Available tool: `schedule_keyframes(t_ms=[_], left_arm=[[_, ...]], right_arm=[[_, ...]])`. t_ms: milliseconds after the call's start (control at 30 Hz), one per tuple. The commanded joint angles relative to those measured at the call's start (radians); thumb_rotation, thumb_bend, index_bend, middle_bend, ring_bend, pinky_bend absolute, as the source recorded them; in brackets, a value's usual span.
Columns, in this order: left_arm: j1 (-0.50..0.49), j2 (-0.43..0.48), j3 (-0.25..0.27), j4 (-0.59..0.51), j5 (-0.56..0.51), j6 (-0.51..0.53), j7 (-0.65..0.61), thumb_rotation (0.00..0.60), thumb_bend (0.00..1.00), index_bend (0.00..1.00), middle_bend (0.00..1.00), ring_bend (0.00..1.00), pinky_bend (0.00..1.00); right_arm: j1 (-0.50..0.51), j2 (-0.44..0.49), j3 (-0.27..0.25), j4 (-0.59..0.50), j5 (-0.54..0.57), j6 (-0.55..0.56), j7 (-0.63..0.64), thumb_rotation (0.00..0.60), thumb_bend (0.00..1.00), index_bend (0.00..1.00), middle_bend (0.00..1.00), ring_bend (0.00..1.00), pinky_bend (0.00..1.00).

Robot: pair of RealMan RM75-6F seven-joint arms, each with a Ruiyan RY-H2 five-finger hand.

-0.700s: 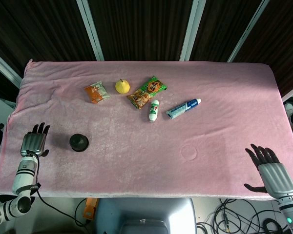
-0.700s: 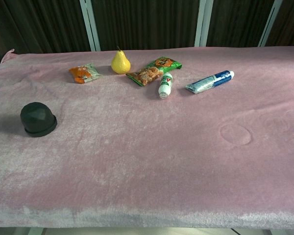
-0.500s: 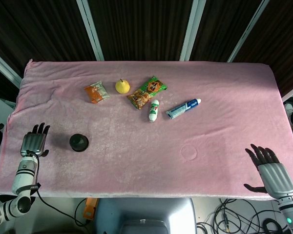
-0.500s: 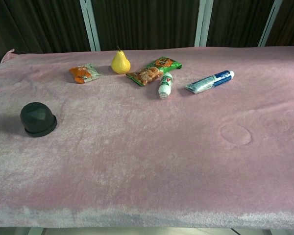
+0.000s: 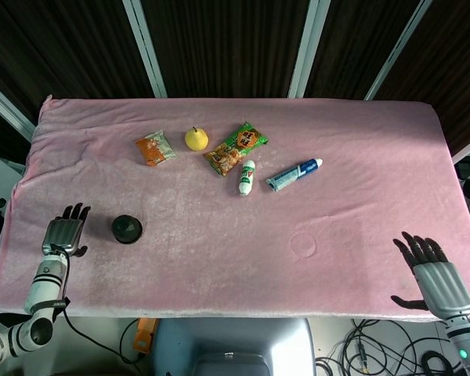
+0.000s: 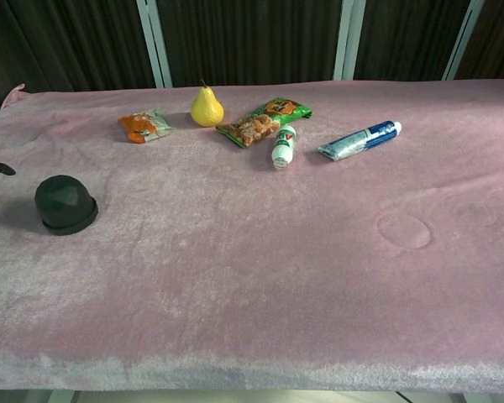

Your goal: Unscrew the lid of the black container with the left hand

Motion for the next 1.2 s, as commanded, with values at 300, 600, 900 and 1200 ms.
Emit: schedule_keyframes(t_ms=[300, 600, 900, 1200], left_arm=[[-0.027, -0.036, -0.031, -0.066, 0.025, -0.006, -0.036, 0.6, 0.27, 0.03, 0.0, 0.01, 0.3], [-0.057, -0.046, -0.04, -0.095, 0.033, -0.027, -0.054, 0.6, 0.27, 0.02, 0.0, 0.01, 0.3], [-0.073, -0.107, -0.046, -0.031, 0.039, -0.023, -0.069, 0.6, 0.27, 0.02, 0.0, 0.01, 0.3], [-0.078, -0.122, -0.052, -0.015, 0.046, -0.051, -0.118, 0.6, 0.27, 0.05, 0.0, 0.05, 0.31]], right_arm=[[0.008, 0.007, -0.003, -0.004, 0.004, -0.02, 0.001, 0.6, 0.1, 0.05, 0.08, 0.0, 0.18], [0.009, 0.01, -0.006, -0.004, -0.001, -0.023, 0.008, 0.6, 0.1, 0.05, 0.08, 0.0, 0.18], [0.011, 0.012, -0.006, -0.005, -0.001, -0.025, 0.011, 0.6, 0.1, 0.05, 0.08, 0.0, 0.18], [0.014, 0.011, -0.005, -0.004, 0.004, -0.031, 0.013, 0.6, 0.1, 0.05, 0.08, 0.0, 0.18]])
